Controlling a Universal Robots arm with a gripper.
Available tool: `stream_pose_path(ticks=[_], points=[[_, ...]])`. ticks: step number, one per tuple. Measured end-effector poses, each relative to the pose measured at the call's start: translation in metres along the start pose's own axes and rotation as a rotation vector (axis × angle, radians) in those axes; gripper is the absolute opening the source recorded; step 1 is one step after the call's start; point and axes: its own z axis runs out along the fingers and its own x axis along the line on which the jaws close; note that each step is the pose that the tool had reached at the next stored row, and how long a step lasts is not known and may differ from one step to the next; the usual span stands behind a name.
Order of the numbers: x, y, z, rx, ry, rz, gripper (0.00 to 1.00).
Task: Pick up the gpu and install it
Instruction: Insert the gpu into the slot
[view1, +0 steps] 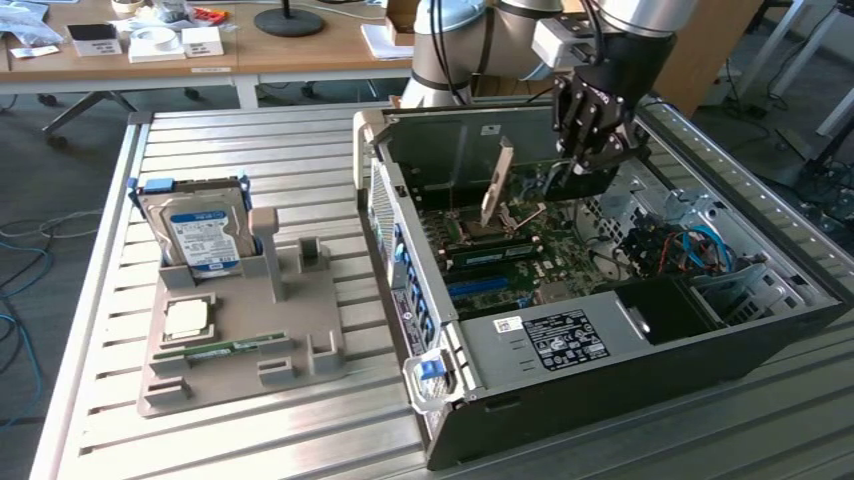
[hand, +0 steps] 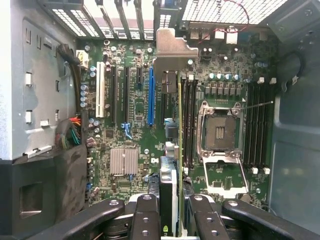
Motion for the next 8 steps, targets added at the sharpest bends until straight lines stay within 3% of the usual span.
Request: stream_pose_path(ticks=[8], points=[[0.0001, 0.0046, 0.0063, 0.001, 0.0, 0.0, 0.27]])
